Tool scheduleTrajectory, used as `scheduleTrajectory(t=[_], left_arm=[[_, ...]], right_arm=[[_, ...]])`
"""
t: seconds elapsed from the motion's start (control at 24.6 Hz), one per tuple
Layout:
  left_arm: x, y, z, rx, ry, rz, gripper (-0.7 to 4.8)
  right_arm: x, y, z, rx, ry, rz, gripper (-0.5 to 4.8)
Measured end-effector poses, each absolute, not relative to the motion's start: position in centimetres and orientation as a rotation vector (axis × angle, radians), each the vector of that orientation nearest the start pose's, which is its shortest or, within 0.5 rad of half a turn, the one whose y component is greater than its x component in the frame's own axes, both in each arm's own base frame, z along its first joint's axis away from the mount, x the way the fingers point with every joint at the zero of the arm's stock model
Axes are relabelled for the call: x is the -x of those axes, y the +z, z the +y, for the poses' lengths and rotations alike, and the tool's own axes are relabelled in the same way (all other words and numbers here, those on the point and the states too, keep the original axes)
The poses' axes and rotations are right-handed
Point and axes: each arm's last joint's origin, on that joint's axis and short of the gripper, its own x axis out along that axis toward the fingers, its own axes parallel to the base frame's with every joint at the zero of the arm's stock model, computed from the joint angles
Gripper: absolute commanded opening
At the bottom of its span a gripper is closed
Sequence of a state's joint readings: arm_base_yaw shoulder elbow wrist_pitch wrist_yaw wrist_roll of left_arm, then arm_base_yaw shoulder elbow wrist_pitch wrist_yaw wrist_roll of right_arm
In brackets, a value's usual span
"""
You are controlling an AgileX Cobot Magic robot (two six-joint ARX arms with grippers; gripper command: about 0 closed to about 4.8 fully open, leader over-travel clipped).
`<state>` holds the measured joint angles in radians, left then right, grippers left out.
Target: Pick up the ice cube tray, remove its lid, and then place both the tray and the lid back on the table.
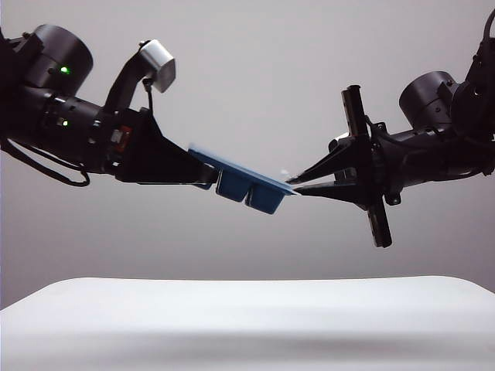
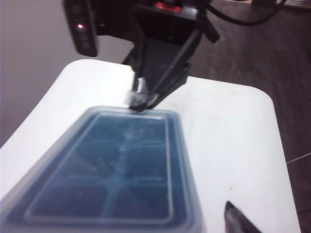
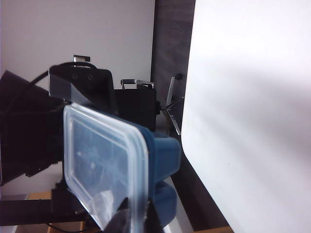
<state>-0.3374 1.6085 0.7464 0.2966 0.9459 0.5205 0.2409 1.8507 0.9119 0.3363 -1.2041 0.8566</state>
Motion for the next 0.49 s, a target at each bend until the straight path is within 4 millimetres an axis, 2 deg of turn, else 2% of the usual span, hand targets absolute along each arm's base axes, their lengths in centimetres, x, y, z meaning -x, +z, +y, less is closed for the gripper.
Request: scheduleTrajectory(t=[0.16,0.41,0.49], left_arm=[[-27.7,17.4,-13.6,-0.297,-1.326,0.257,4.79],[-27.8,17.3,-13.6,-0.296,-1.299,0.274,4.79],[-27.8,17.4,-13.6,-0.291,-1.297,0.277,4.56]], right_arm=[[-33.3,15.3,11.6,-0.983,1.106,1.168,-0.07],[-33.3,15.3,11.5,-0.985,1.115,1.171,-0.07],[-33.3,15.3,11.5,-0.985,1.115,1.171,-0.07]])
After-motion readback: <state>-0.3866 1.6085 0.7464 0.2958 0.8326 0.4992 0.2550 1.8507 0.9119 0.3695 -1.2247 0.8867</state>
